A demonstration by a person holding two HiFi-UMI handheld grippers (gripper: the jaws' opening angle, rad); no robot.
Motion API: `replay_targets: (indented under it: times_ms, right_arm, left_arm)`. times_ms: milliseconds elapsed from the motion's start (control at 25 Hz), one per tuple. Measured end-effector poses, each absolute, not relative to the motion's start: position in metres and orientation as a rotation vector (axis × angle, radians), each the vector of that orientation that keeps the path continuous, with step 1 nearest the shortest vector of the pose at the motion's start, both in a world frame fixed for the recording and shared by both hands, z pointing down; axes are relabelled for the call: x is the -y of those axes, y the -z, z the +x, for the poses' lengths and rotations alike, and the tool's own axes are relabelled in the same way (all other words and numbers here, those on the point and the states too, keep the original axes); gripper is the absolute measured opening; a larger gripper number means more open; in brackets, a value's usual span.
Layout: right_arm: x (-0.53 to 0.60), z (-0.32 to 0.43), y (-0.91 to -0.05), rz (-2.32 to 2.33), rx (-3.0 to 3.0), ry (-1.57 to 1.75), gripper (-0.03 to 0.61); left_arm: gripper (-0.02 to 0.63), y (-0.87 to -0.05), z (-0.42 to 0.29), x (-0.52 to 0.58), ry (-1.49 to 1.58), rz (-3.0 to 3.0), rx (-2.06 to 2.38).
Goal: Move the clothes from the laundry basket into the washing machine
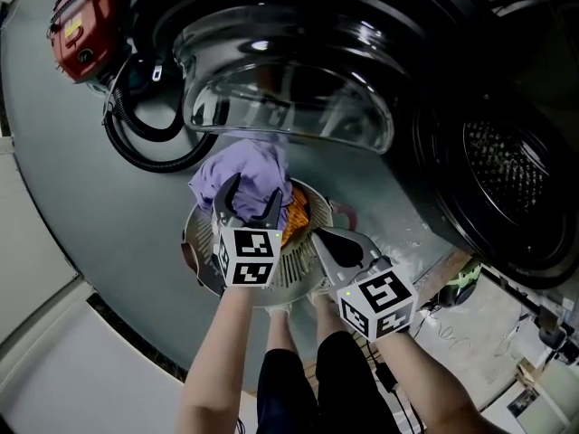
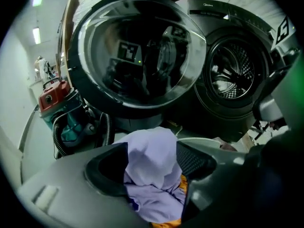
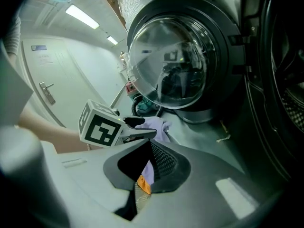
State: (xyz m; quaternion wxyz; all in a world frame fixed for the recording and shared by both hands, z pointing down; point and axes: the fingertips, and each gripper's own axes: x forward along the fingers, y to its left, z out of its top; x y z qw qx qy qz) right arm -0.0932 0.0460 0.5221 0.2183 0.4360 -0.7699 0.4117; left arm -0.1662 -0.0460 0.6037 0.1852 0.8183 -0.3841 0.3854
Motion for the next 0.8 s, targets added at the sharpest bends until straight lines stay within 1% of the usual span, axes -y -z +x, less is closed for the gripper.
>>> replay_targets:
  times_ms: [200,440,640,800]
  right_arm:
    - [-0.043,-0.087,-0.527,1.224,2.13,-1.143,0.026]
    - [-0.047,-0.081,-0.527,1.238,2.128,-1.156,0.026]
    - [-0.051,-0.083,-0.524,1.248,2.125,-1.167,0.026]
    - [-0.051,-0.087,-0.519,1.259,2.125,-1.177,0.026]
  left_arm:
    - [0.336,-0.627,-0.156,0.044,-1.27,2.316,0.99]
    - [0.332,-0.63,-0.157,0.052,-1.306,2.295,1.062]
    - [0.281,-0.626,-0.16,0.051,-1.305,2.292,1.07]
    - [0.193,-0.624,-0.162,0.046,-1.305,2.292,1.048]
